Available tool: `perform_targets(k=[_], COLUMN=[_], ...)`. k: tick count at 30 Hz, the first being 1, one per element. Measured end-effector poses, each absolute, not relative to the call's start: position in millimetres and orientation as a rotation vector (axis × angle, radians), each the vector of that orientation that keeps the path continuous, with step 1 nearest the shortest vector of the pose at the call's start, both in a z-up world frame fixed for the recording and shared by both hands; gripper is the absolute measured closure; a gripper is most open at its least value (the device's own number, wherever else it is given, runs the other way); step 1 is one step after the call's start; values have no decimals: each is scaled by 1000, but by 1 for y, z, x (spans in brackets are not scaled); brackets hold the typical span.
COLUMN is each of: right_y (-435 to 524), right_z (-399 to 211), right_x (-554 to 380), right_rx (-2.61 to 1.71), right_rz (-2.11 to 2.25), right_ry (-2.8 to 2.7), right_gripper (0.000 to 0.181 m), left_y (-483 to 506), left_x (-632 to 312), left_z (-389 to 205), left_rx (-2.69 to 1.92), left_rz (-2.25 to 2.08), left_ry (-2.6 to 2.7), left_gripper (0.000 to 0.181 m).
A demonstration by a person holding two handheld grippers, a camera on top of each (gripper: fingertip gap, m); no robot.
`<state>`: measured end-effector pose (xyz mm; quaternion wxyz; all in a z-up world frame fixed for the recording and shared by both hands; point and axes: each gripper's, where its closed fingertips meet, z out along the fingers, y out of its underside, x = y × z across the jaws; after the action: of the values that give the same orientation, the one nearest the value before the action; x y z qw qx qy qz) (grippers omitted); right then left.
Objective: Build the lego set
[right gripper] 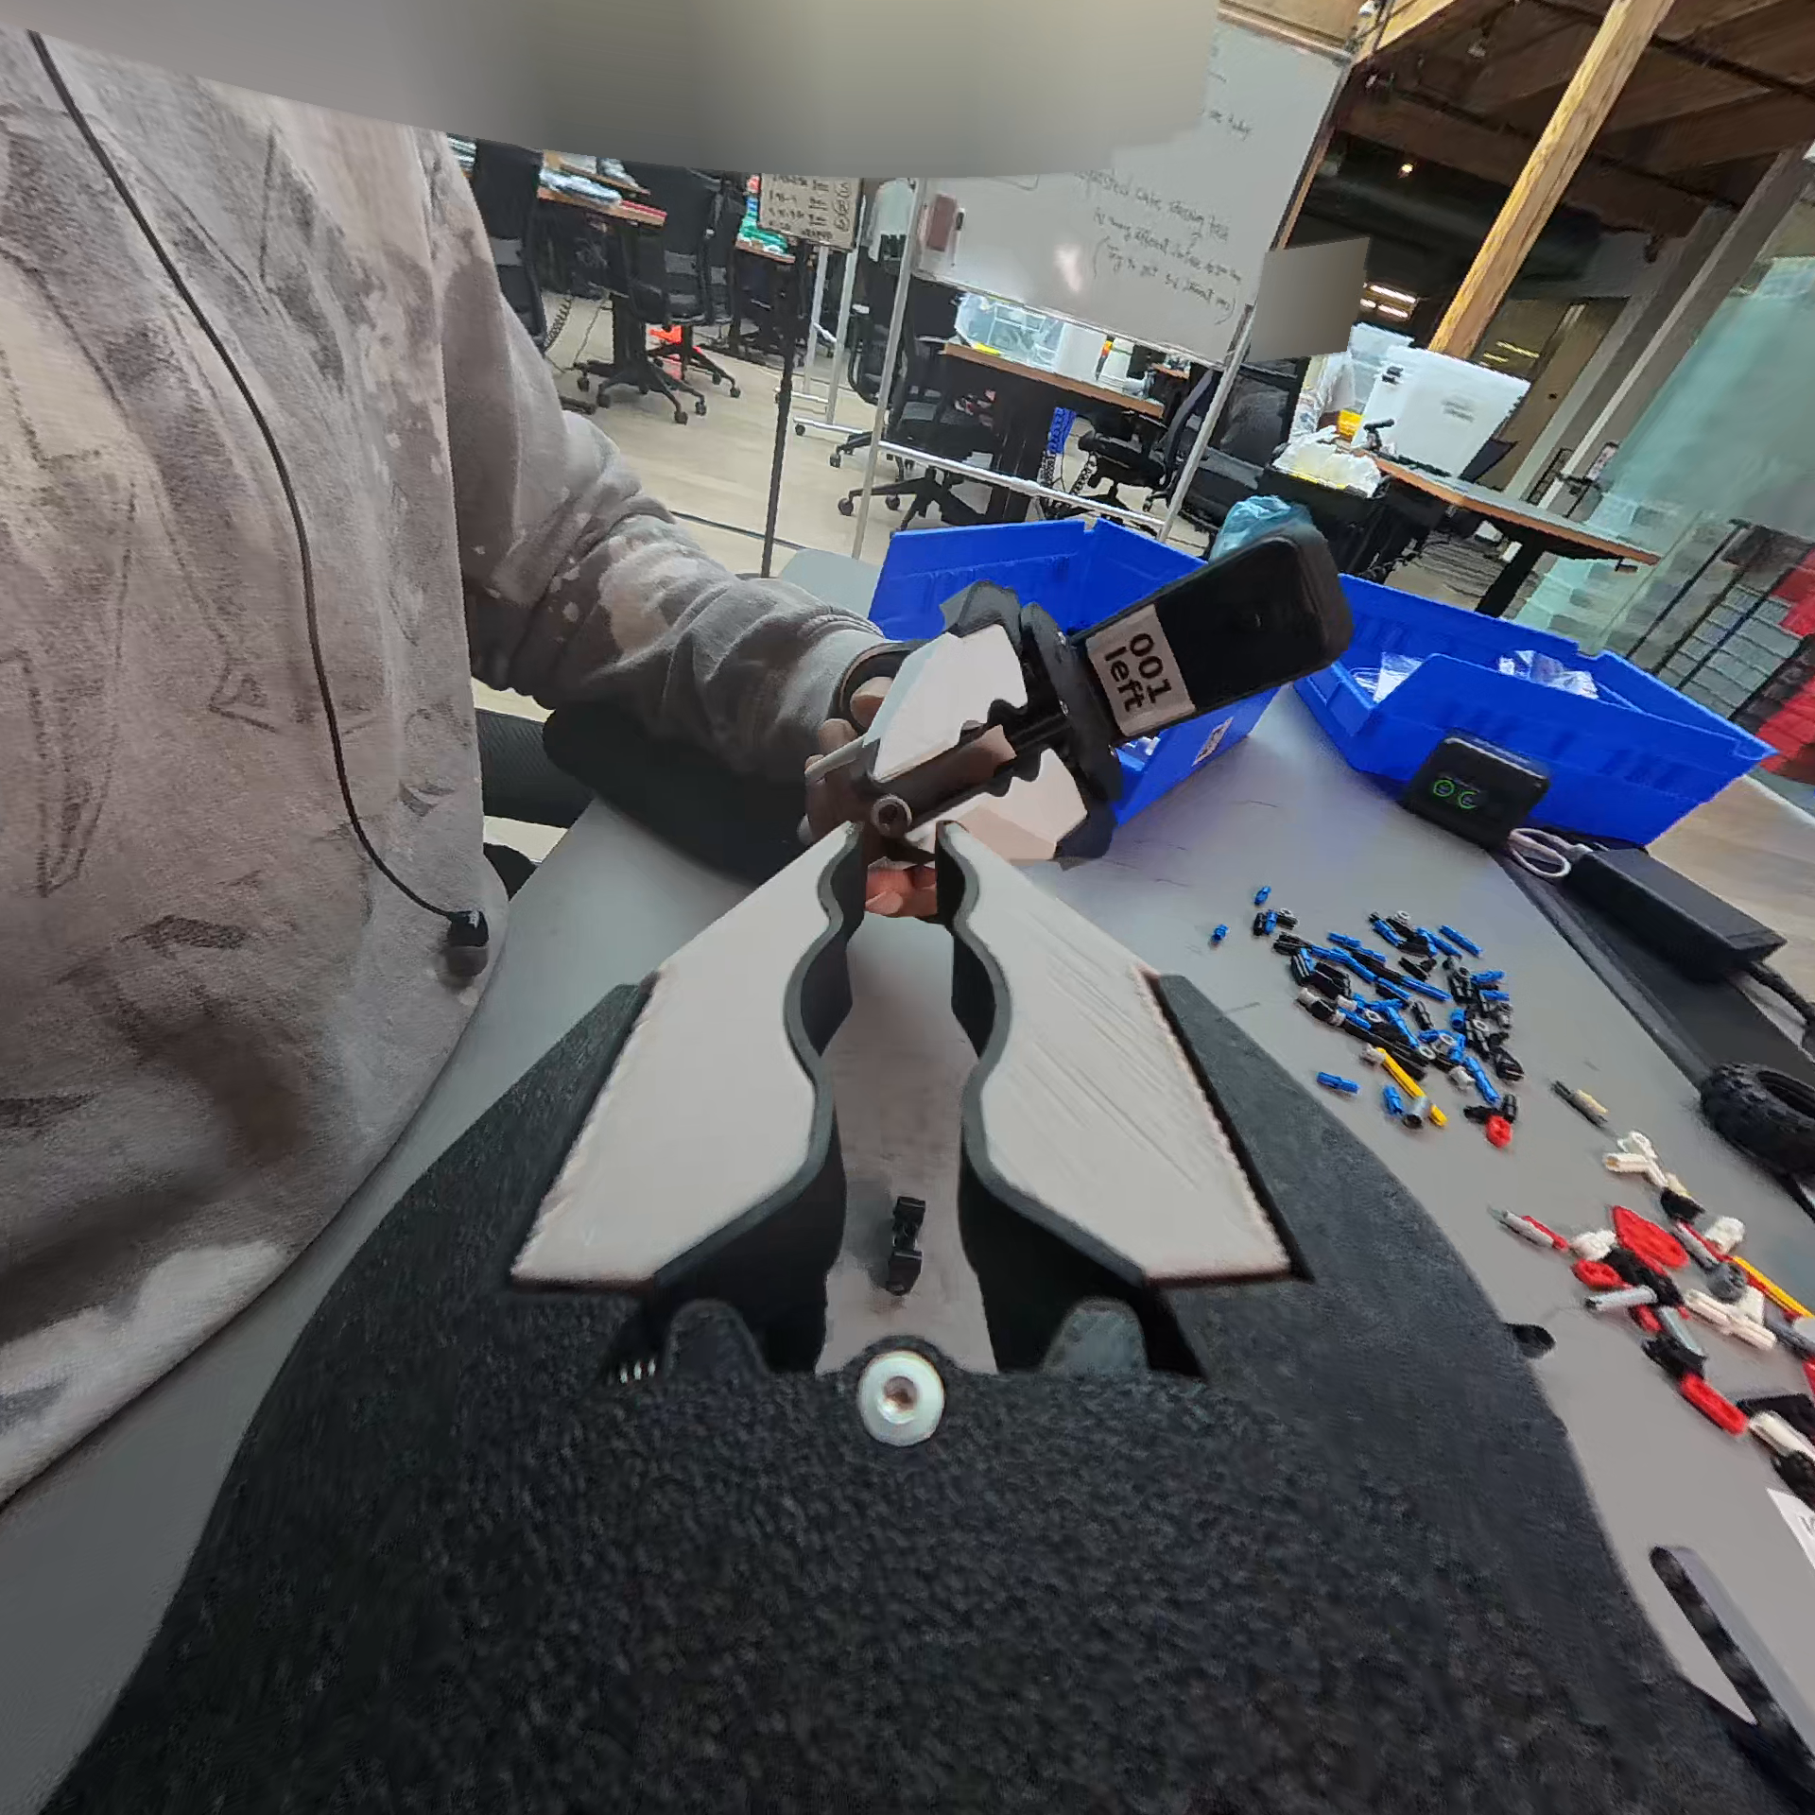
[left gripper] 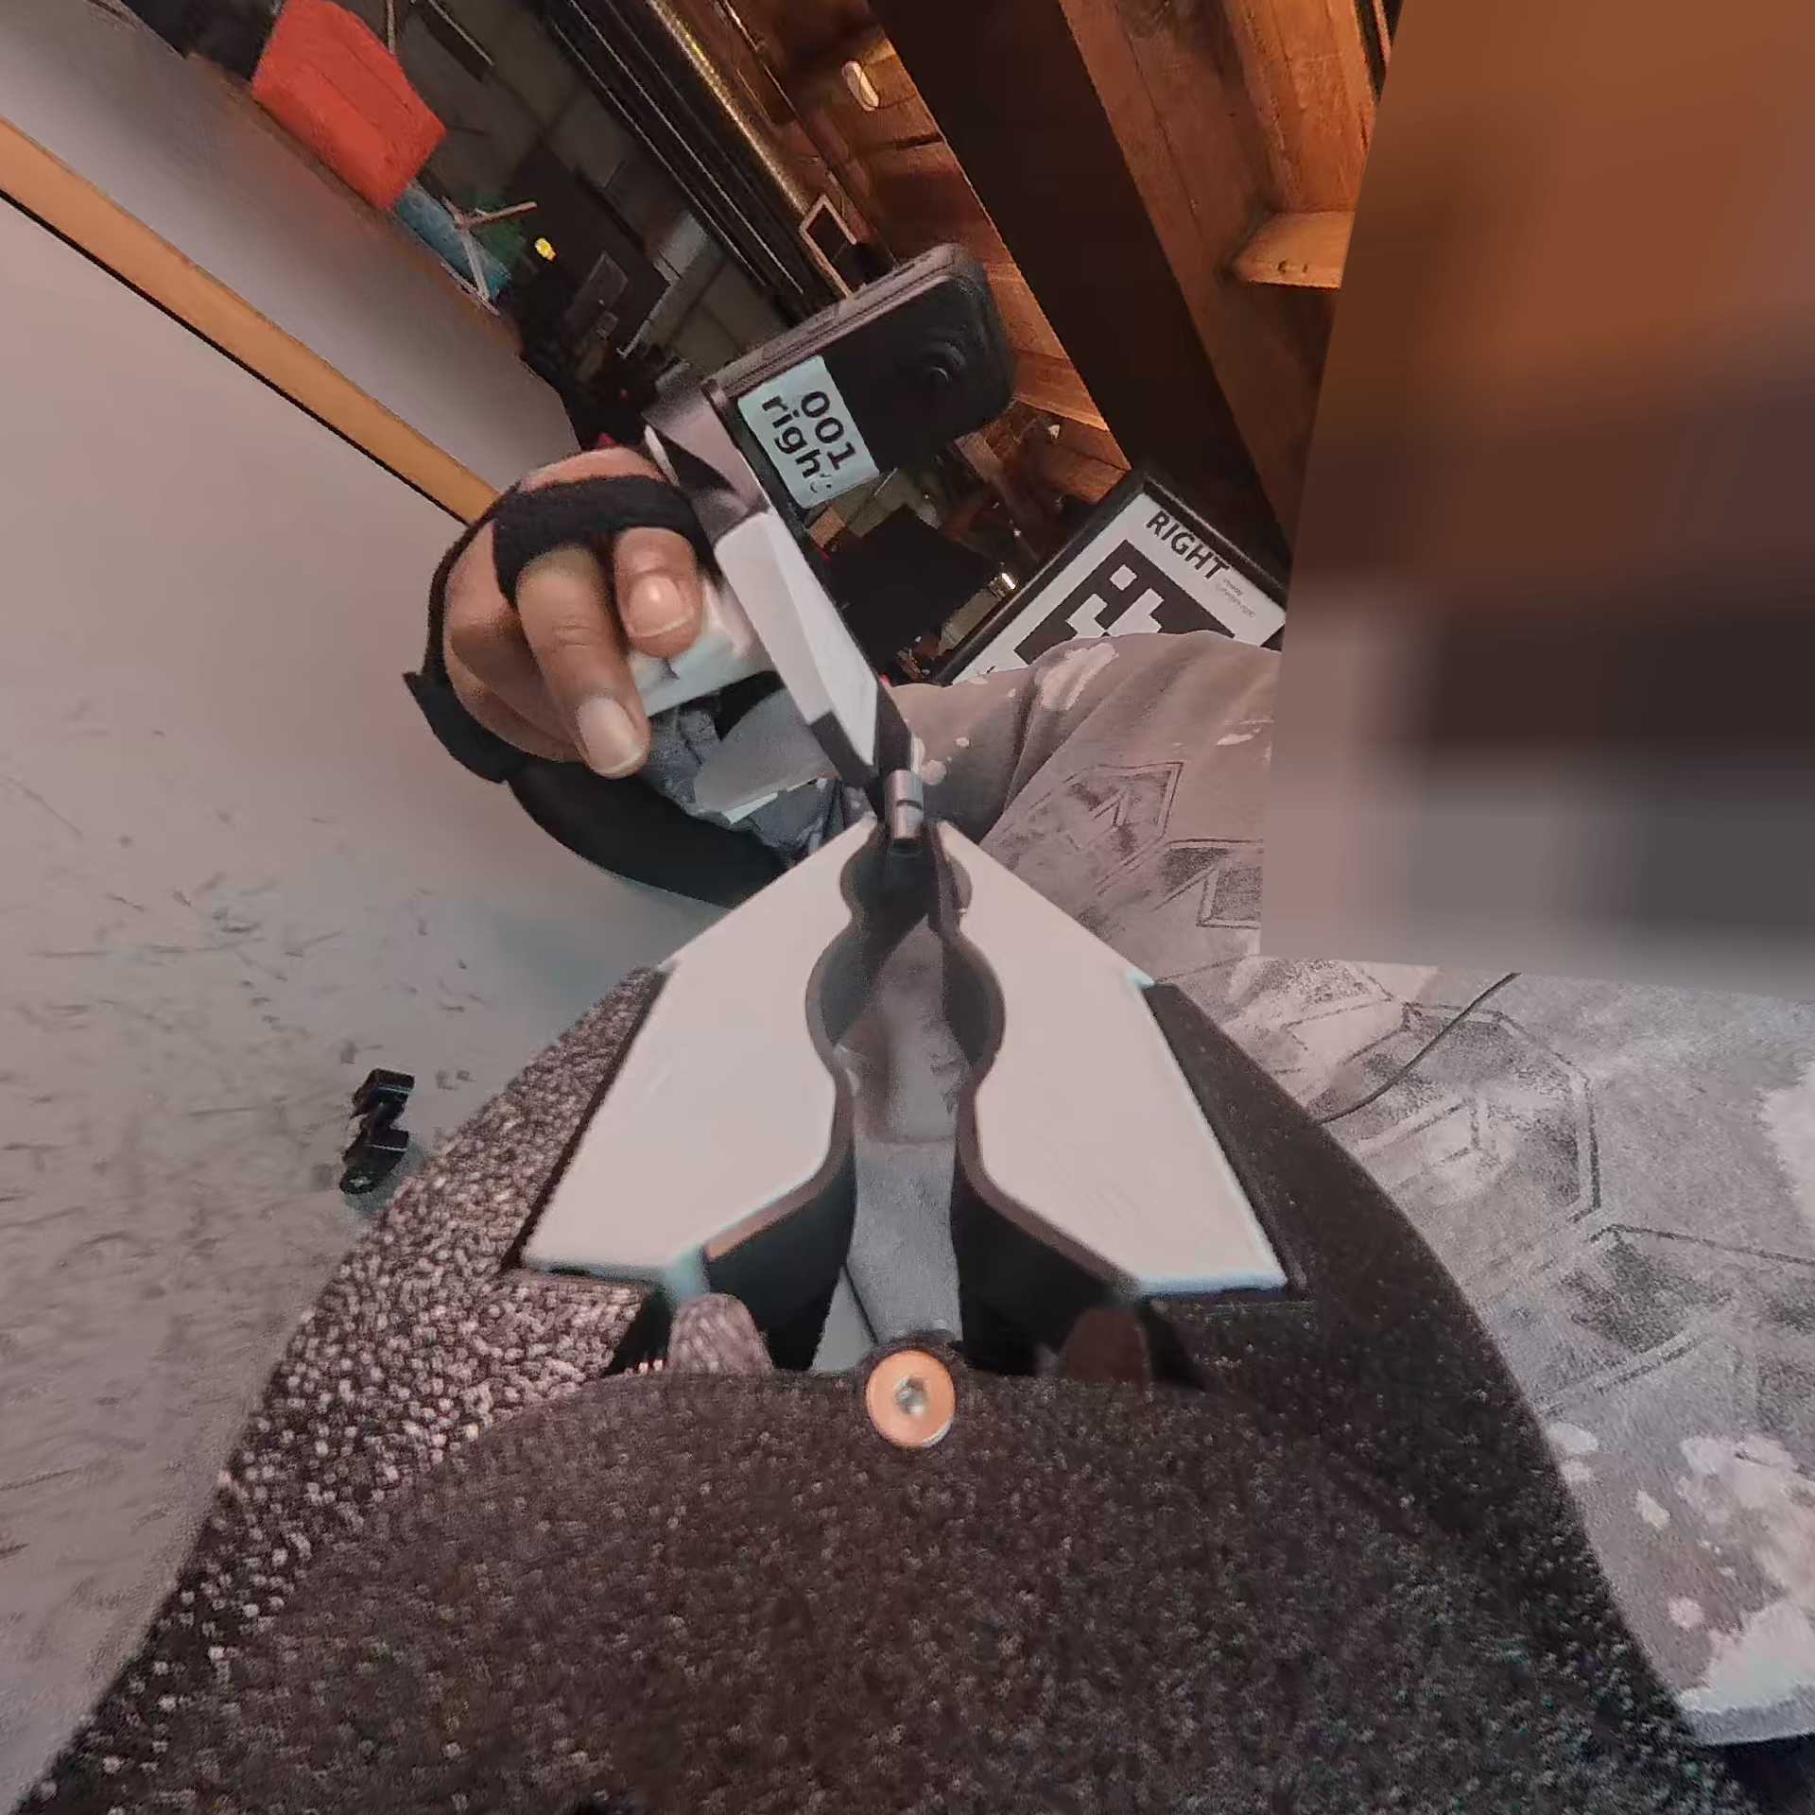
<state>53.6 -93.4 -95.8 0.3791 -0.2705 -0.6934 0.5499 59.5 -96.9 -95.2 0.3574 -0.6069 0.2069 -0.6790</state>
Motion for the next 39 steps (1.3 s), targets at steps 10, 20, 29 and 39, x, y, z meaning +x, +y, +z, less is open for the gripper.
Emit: perform_targets(k=[10, 20, 29, 39], right_y=[-105, -43, -60, -53], right_z=[-92, -159, -209, -212], right_x=[63, 46, 47, 47], right_rx=[-627, -1353, -1628, -1718], right_rz=[1417, 1016, 811, 730], right_ry=[-1812, -2073, -2211, -2156], right_gripper=[175, 175, 175, 174], left_y=[-104, -58, -61, -55], left_x=[69, 40, 49, 48], left_z=[-98, -176, -234, -237], left_rx=[-1575, -2028, -2211, -2204], left_rz=[-1907, -977, -518, -433], left_ry=[515, 656, 932, 926], left_gripper=[174, 156, 155, 166])
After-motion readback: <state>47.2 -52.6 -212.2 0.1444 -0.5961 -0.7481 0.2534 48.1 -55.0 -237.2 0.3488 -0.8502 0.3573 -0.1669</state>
